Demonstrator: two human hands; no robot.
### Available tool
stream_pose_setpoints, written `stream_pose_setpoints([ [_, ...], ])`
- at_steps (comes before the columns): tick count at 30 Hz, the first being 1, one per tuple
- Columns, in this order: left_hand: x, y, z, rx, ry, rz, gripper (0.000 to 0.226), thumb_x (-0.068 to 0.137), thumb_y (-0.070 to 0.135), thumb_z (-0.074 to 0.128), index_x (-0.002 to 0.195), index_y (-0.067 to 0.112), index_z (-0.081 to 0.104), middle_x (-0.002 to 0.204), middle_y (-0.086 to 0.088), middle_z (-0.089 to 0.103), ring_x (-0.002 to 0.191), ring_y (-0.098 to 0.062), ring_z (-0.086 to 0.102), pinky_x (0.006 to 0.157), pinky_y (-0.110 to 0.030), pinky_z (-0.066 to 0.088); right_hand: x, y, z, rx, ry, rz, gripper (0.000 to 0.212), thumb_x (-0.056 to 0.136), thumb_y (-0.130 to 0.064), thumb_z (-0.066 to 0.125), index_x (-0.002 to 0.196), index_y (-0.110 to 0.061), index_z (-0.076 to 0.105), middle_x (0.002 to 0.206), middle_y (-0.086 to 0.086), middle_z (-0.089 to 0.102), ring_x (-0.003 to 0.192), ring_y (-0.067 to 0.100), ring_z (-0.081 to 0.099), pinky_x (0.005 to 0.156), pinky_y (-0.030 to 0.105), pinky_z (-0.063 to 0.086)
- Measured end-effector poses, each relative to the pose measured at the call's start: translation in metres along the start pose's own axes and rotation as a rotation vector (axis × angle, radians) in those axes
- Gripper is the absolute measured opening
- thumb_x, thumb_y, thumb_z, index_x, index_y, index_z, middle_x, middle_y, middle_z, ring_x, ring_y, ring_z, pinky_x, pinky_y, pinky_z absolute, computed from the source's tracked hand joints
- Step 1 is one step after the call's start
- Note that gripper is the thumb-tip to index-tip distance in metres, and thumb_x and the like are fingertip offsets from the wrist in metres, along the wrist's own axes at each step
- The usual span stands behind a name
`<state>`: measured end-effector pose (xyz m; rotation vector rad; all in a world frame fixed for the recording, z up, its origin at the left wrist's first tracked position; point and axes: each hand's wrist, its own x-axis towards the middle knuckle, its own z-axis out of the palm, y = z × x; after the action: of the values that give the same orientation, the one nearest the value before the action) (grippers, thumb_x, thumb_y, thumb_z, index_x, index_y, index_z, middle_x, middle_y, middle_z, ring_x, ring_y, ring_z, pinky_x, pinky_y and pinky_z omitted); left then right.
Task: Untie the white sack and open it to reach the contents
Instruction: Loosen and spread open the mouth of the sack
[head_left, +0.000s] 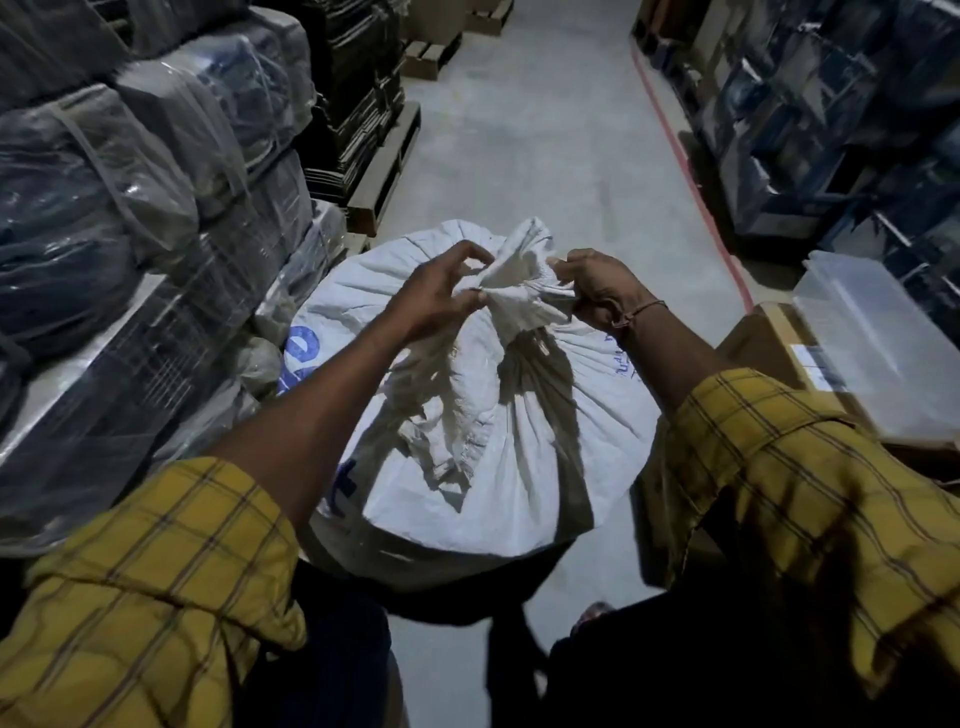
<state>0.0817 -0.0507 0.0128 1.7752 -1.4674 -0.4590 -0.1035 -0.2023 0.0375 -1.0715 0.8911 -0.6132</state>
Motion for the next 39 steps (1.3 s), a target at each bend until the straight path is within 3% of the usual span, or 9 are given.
stream_pose_setpoints([
  [3,0.021,0.0,-0.011,-0.107,-0.072,0.099,0.034,0.094,0.018,0.075,0.122,0.014,0.055,0.127,-0.003,0.062,0.119,-0.01,0.06,0.09,-0.01,0.045,0.003,-0.009,-0.02,-0.099,0.023,-0.011,0.024,0.089,0.012,0.064,0.085,-0.011,0.058,0.076,0.01,0.057,0.065,0.019,0.058,0.046,0.029,0.058],
  [6,0.042,-0.009,-0.015,-0.051,0.001,0.095,0.03,0.093,0.018,0.075,0.11,0.011,0.051,0.111,0.0,0.06,0.103,-0.007,0.059,0.084,-0.023,0.049,0.009,-0.01,-0.044,-0.366,-0.017,-0.071,0.024,0.091,0.01,0.059,0.084,-0.013,0.062,0.08,0.01,0.061,0.054,0.016,0.054,0.041,0.023,0.052],
  [11,0.064,-0.022,0.001,0.396,0.263,0.082,0.019,0.083,0.01,0.075,0.091,0.024,0.067,0.12,-0.012,0.052,0.111,-0.031,0.053,0.094,-0.044,0.052,0.037,0.007,-0.068,-0.93,0.126,-0.367,0.011,0.087,-0.01,0.073,0.091,-0.017,0.08,0.1,0.008,0.073,0.079,0.011,0.063,0.076,0.024,0.048],
  [14,0.069,-0.01,0.013,0.852,0.242,0.073,0.013,0.087,0.016,0.071,0.099,0.01,0.075,0.115,-0.012,0.051,0.117,-0.038,0.043,0.093,-0.045,0.037,0.05,0.026,-0.068,-1.178,0.258,-0.415,0.012,0.084,-0.025,0.078,0.095,-0.021,0.077,0.101,-0.004,0.051,0.085,0.017,0.059,0.084,0.027,0.047],
  [16,0.067,-0.004,0.023,0.817,0.145,0.019,0.012,0.088,0.009,0.068,0.096,0.001,0.072,0.095,-0.012,0.048,0.099,-0.043,0.059,0.086,-0.049,0.05,0.048,0.037,-0.062,-1.315,0.25,-0.43,0.018,0.085,-0.029,0.068,0.097,-0.018,0.075,0.106,-0.002,0.05,0.101,0.028,0.058,0.091,0.039,0.047],
  [20,0.063,-0.014,0.037,0.701,-0.048,-0.136,0.039,0.098,0.043,0.058,0.108,0.007,0.068,0.119,-0.021,0.052,0.099,-0.045,0.064,0.086,-0.049,0.055,0.03,0.05,-0.038,-1.71,0.301,-0.481,0.063,0.091,-0.053,0.032,0.088,-0.01,0.078,0.131,0.012,0.047,0.123,0.037,0.039,0.103,0.054,0.027],
  [27,0.051,-0.043,0.047,0.68,-0.219,-0.126,0.119,0.07,0.061,0.082,0.161,0.022,0.017,0.149,-0.025,0.036,0.134,-0.045,0.044,0.105,-0.051,0.047,-0.004,0.056,0.024,-1.726,0.426,-0.74,0.071,0.07,-0.052,0.067,0.124,-0.01,0.049,0.127,0.015,0.048,0.108,0.036,0.048,0.079,0.043,0.037],
  [34,0.042,-0.037,0.048,0.333,-0.044,0.046,0.067,0.077,-0.001,0.074,0.132,0.017,0.04,0.116,-0.007,0.044,0.098,-0.014,0.05,0.068,-0.026,0.044,0.02,0.075,0.029,-1.475,0.347,-0.307,0.048,0.093,-0.016,0.057,0.139,-0.015,0.043,0.145,0.02,0.036,0.121,0.047,0.047,0.094,0.049,0.044],
  [39,0.053,-0.035,0.016,0.192,-0.094,0.037,0.039,0.082,0.005,0.06,0.113,0.016,0.038,0.09,-0.01,0.068,0.074,-0.031,0.059,0.068,-0.045,0.049,0.033,0.056,-0.004,-1.132,0.137,-0.397,0.044,0.076,0.001,0.054,0.119,-0.007,0.05,0.098,0.014,0.059,0.089,0.036,0.056,0.07,0.036,0.034],
])
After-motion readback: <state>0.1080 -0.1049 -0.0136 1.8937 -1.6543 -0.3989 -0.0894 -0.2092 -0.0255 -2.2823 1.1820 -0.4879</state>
